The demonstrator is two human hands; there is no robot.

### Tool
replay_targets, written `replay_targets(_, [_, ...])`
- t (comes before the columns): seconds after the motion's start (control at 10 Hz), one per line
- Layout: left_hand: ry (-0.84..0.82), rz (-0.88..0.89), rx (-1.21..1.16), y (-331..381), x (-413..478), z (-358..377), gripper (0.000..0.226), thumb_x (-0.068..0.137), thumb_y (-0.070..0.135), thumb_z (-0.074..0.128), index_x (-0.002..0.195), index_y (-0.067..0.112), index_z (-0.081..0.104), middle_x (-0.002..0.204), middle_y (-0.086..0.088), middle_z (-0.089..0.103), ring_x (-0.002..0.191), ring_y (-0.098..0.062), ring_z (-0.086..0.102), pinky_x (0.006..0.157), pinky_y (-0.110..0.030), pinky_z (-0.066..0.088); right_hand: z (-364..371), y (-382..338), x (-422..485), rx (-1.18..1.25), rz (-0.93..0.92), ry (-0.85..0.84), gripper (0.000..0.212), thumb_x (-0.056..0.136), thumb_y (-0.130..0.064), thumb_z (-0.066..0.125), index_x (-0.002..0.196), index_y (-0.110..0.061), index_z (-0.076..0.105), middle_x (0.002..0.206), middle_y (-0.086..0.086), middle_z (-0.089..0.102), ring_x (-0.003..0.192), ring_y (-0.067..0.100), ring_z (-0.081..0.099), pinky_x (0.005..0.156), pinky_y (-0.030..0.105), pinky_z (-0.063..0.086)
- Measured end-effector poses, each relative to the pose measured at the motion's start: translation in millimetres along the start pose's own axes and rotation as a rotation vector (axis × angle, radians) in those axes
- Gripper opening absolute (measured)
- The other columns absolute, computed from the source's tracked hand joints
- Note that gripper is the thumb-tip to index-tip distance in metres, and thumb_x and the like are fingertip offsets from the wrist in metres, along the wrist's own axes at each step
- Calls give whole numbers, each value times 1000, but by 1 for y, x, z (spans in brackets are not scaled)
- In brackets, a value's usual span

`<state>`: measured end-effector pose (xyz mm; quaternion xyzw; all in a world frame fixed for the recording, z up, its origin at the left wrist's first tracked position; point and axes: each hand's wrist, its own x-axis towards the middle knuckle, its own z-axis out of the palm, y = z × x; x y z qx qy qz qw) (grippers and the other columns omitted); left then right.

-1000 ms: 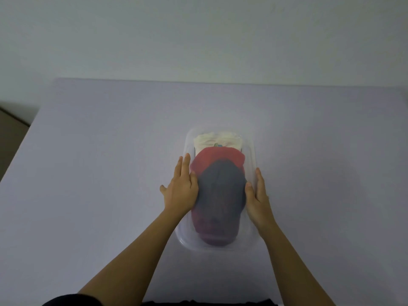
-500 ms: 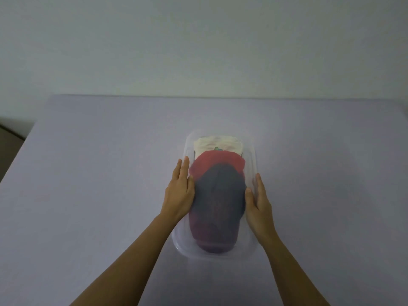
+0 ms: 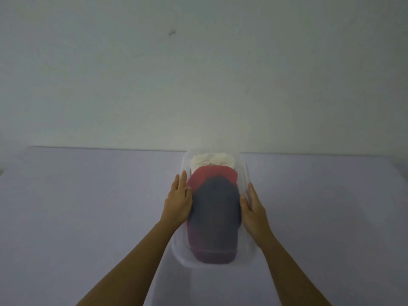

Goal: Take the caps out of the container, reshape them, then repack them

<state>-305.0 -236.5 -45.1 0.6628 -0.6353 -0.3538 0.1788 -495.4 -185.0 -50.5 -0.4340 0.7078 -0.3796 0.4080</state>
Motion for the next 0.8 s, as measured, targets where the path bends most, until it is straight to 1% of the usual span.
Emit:
replay_targets(0.1, [3, 3, 27, 7, 22, 5, 50, 103, 31, 18, 151, 23, 4, 160, -4, 5, 147, -26, 12, 117, -44, 13, -2, -4, 22, -12, -8, -17, 55, 100, -26, 36, 149, -21, 13, 156, -1, 22, 142, 18, 25, 112, 28, 21])
replay_targets(0.2, [5, 21, 37, 11, 36, 7, 50, 103, 31, 18, 151, 23, 4, 160, -3, 4, 147, -26, 11, 117, -44, 12, -3, -7, 34, -12, -18, -14, 55, 100, -25, 35, 150, -21, 11, 156, 0, 21, 142, 18, 23, 111, 27, 20])
replay_targets(0.4, [27, 50, 52, 12, 58, 10, 50, 103, 28, 20, 151, 22, 6, 160, -4, 6, 146, -26, 13, 117, -44, 14, 0, -4, 55, -64, -37, 7, 56, 100, -27, 33, 150, -19, 9, 156, 2, 20, 143, 19, 21, 113, 29, 19])
replay_targets(0.5, [7, 53, 61, 13, 60, 10, 50, 103, 27, 20, 151, 21, 6, 160, -6, 5, 146, -29, 15, 116, -44, 17, 1, -4, 59, -111, -52, -4, 56, 100, -27, 32, 150, -18, 7, 157, 2, 17, 144, 20, 19, 113, 30, 17])
replay_targets(0.6, [-18, 15, 59, 14, 58, 7, 52, 103, 29, 20, 151, 21, 2, 160, -10, -3, 144, -36, 16, 114, -49, 18, -2, -5, 60, -164, -33, -56, 58, 100, -29, 30, 149, -17, 3, 158, 3, 11, 145, 21, 14, 115, 31, 14])
replay_targets(0.7, [16, -19, 95, 26, 47, 0, 57, 101, 34, 22, 151, 16, -1, 159, -13, -9, 145, -39, 7, 114, -53, 16, -12, -18, 57, -460, -18, -65, 64, 98, -43, 26, 149, -18, -2, 159, 8, -6, 146, 26, 4, 117, 41, 10])
replay_targets(0.8, [1, 46, 106, 33, 30, -7, 57, 101, 29, 23, 150, 7, 3, 159, -14, -1, 146, -32, 7, 118, -47, 16, -18, -33, 43, -574, -71, -39, 66, 98, -47, 24, 149, -13, 1, 159, 11, -4, 146, 27, 4, 117, 42, 9])
